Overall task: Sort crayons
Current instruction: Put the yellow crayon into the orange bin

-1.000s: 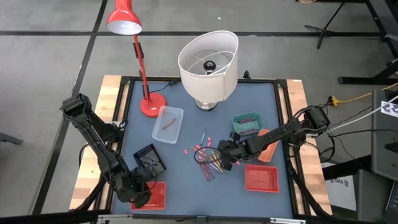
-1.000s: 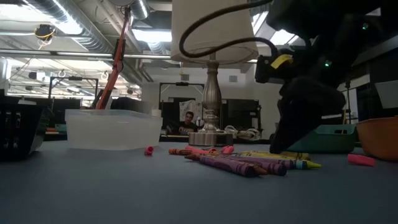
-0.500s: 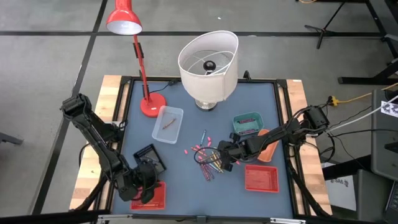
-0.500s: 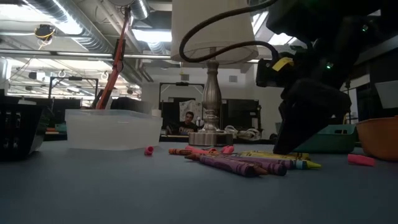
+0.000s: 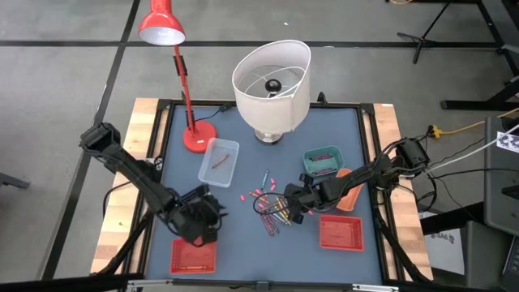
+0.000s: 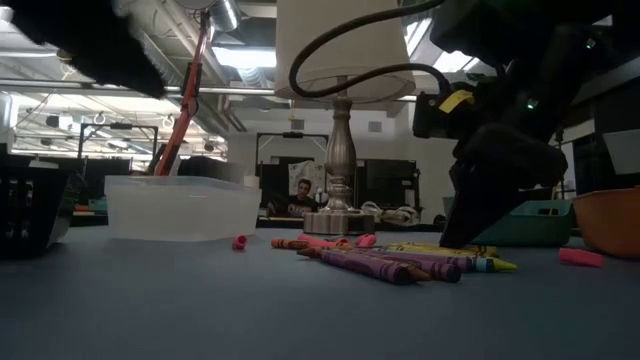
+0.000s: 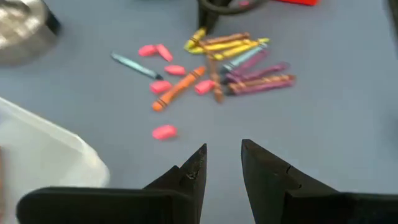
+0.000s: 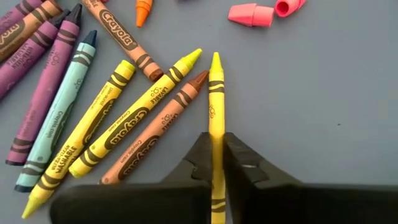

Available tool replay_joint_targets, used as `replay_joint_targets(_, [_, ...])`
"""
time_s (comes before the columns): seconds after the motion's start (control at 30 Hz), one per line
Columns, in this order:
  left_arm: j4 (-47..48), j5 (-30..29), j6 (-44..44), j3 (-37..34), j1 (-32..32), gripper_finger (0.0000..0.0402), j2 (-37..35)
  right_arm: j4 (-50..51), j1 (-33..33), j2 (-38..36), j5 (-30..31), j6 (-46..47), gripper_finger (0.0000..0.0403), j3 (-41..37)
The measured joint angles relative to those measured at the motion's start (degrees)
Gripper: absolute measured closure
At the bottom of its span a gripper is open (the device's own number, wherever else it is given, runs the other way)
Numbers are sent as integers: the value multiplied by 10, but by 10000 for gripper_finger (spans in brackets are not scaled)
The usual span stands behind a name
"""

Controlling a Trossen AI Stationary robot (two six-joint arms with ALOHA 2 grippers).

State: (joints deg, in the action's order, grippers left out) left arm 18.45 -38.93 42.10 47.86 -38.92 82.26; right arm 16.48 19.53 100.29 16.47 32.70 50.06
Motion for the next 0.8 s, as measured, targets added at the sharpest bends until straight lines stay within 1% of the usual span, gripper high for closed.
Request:
replay_joint_targets(0.1, [-11,0,-54,0,35,316,0,-1,0,0,1,6,380,0])
replay_joint_targets(0.23, [-45,11,-126,0,77,316,0,-1,0,0,3,18,387,0])
replay_joint_targets(0.4, [-92,50,-207,0,123,316,0,-1,0,0,4,30,391,0])
replay_joint_targets(0.6, [-140,100,-264,0,166,316,0,1,-1,-9,0,45,386,-2])
replay_joint_targets(0.73, [-162,135,-294,0,189,316,0,7,-1,-35,0,45,390,-4])
replay_joint_targets(0.8, [-167,144,-308,0,200,316,0,4,-1,-53,0,45,389,-3])
